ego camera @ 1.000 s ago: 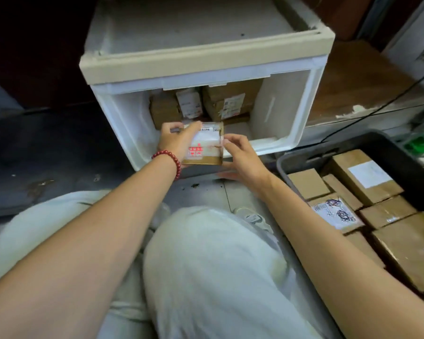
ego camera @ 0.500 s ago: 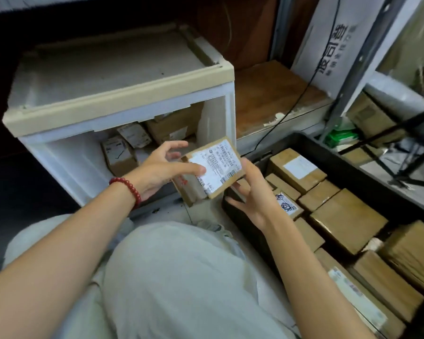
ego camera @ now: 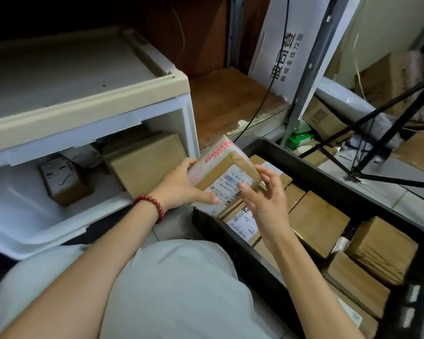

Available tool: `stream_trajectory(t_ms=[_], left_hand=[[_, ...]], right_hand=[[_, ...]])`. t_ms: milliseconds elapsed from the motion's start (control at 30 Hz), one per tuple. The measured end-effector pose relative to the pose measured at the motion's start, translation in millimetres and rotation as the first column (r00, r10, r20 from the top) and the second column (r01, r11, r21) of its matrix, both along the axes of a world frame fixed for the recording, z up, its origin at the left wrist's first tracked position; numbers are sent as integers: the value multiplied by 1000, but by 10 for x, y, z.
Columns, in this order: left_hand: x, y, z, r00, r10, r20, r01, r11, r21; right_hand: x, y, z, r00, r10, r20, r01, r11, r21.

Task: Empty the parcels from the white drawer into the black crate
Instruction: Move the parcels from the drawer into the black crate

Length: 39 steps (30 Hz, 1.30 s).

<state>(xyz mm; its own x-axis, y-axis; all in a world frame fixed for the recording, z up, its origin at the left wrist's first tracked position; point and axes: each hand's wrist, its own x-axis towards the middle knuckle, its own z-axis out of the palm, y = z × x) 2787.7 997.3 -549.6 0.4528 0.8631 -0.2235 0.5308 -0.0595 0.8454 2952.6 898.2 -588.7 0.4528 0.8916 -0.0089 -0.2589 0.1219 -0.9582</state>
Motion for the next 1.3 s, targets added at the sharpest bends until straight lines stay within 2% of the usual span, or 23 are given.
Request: stream_trajectory(t_ms=[100,200,433,500,633,733,867,1000,1167,1300], left_hand=[[-13,66,-41,1000,29,5,-29,999,38],[-26,56,-48,991,75,110,-75,997,-6],[21,-18,57,960,197,199,-163,971,-175],[19,-24,90,961,190,203,-160,975,-155],[-20,-60,95,990,3,142,4,999,-51],[-6,-85,90,985,-52,166,58,998,-28],[-17,-37,79,986,72,147,-73,997,5],[24,-59,122,959,149,241,-145,989,-35],[25,-62,147,978,156,141,-153,988,-31],[41,-93,141,992,94,82,-96,995,18]], right_hand=[[-37,48,17,996,7,87,-9,1000,20],[-35,74,27,992,-11,129,9,1000,16],[27,46,12,998,32,55,-29,998,-60],[42,32,16,997,35,69,-28,994,-106],[62,23,59,999,1,36,8,972,-236],[93,5,50,999,-22,27,28,961,-274],[94,-8,48,999,3,51,11,961,-276],[73,5,45,995,39,92,-16,970,-241],[93,-26,40,987,68,143,-39,980,-196],[100,-35,21,996,18,92,2,978,-208]])
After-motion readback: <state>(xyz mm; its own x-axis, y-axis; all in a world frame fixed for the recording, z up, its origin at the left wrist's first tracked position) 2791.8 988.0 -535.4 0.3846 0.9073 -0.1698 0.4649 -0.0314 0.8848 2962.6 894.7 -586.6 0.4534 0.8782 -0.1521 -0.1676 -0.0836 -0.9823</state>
